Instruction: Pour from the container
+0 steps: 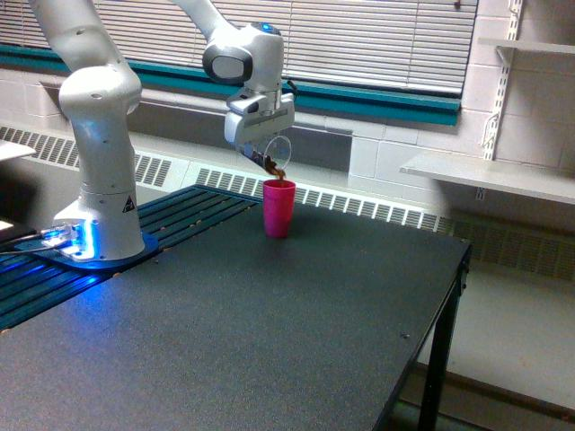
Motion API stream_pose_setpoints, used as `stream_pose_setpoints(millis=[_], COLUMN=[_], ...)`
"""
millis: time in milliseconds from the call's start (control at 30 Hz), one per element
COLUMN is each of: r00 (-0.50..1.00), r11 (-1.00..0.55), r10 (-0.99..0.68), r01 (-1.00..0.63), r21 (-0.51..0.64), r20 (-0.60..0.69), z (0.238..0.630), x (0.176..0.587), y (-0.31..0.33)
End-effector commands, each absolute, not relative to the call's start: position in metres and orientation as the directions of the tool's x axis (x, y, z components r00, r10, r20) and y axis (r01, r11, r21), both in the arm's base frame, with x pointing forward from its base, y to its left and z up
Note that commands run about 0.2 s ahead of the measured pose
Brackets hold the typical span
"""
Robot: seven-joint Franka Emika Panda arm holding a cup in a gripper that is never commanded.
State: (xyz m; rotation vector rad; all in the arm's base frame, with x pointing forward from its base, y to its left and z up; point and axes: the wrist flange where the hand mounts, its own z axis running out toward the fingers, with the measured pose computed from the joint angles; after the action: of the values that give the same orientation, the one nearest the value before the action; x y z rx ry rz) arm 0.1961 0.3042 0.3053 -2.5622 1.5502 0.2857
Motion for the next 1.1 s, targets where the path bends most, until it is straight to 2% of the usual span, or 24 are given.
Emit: stream_pose_setpoints(millis=[33,1100], r00=[0.47,0.444], r11=[-0.481,-0.48], r10=[-0.847,-0.811], r01=[-0.877,-0.877], r21=[-0.02,0.0], r20=[-0.25,-0.381], z=[0.308,0.321], x=[0.199,0.202], y=[0.304,0.306])
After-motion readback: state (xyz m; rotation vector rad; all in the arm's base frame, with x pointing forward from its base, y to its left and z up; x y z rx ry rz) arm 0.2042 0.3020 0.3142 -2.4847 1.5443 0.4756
